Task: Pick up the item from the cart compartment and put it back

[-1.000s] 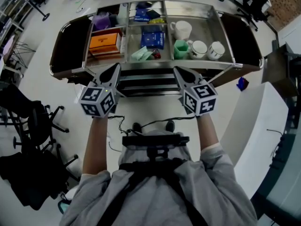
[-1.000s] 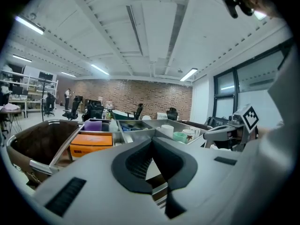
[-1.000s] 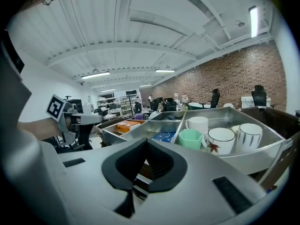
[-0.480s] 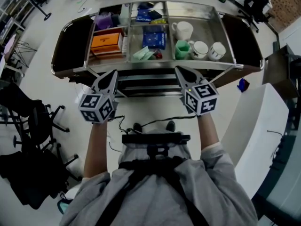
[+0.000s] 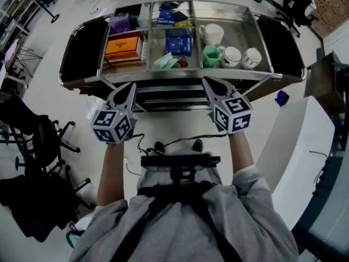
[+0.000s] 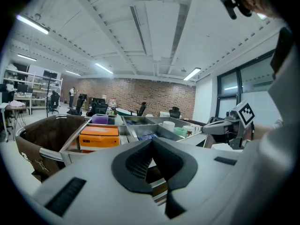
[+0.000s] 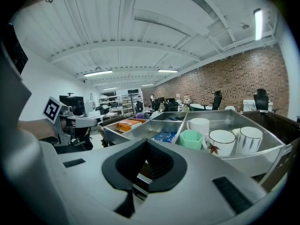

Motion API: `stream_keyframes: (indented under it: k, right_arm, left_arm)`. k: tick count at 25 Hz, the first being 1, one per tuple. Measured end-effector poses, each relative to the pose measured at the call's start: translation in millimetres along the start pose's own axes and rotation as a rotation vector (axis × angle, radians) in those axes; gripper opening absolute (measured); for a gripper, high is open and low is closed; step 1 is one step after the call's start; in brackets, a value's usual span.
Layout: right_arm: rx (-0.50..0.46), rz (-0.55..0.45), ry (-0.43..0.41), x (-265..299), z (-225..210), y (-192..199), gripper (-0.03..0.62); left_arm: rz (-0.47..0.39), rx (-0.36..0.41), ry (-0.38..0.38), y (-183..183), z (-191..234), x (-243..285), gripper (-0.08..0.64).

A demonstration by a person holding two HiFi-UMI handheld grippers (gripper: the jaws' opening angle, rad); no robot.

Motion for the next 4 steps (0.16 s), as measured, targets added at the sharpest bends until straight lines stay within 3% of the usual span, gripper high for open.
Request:
stream_keyframes:
  k: [4]
  right_arm:
    - [-0.002, -0.003, -0.001, -2.4, -0.2, -1.8, 0.008]
  left_arm:
    - [0.004, -0.004, -0.005, 0.2, -2.6, -1.3, 0.006]
Point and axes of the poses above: the fingertips, and each gripper's own axes: x forward along the fingers, z to its left, y out of its underside, the point moved 3 cm from there along -x, backward along the fingers, and after that the axes turned 5 degrees about -z, right-handed, at the moved point
